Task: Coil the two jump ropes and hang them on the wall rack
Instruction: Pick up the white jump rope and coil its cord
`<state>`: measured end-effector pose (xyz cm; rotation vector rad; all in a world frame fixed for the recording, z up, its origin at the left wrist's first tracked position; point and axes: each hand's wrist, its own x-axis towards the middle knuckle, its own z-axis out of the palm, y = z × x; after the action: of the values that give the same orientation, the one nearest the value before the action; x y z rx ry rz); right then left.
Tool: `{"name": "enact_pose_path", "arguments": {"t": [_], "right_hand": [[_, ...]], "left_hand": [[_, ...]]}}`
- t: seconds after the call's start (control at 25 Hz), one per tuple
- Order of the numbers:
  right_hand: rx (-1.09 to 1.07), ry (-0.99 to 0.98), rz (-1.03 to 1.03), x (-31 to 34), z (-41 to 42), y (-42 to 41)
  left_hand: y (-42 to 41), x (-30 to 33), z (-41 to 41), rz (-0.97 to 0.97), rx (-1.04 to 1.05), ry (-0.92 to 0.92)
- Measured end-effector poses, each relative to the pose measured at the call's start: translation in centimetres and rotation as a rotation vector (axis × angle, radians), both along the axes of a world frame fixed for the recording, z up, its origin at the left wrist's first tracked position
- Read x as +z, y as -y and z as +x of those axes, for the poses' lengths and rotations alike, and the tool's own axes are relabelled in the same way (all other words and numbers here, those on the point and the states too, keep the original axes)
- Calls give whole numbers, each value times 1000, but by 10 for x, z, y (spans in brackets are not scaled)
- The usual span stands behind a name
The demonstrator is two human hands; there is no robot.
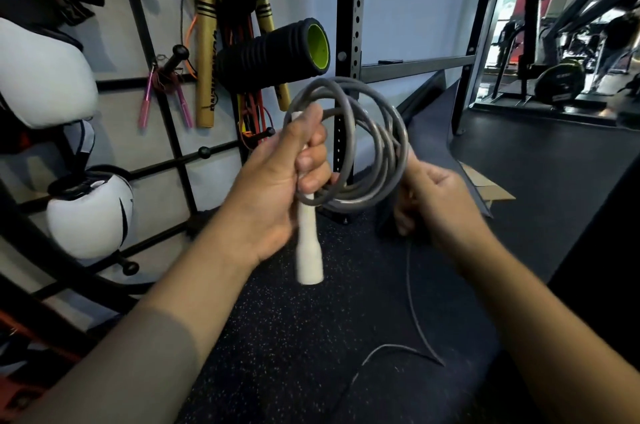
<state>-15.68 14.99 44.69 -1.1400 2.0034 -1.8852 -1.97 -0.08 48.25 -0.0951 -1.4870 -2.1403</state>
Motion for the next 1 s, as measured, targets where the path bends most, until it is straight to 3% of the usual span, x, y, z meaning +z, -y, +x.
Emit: {"name": "enact_pose_path", "arguments": {"t": [0.12,0.2,0.36,0.56,0.68,0.88,1.0], "right_hand": [[333,255,-56,-6,24,20],[469,276,-78,-4,41,27],[283,129,-218,1,74,33],[136,-30,-177,12,62,24],[194,-58,-110,23,51,14],[239,44,-133,19,46,14],[198,-15,-53,23,41,11]], "left_hand": [[-15,0,-9,302,214,-72],[-17,-5,-13,370,386,-66],[-29,-20,-14,264,616,9],[-24,-21,-6,74,570,96],[-21,-19,0,-47,500,135],[-25,-18,6,-50,366,219],[-19,-17,9,-41,369,204]]}}
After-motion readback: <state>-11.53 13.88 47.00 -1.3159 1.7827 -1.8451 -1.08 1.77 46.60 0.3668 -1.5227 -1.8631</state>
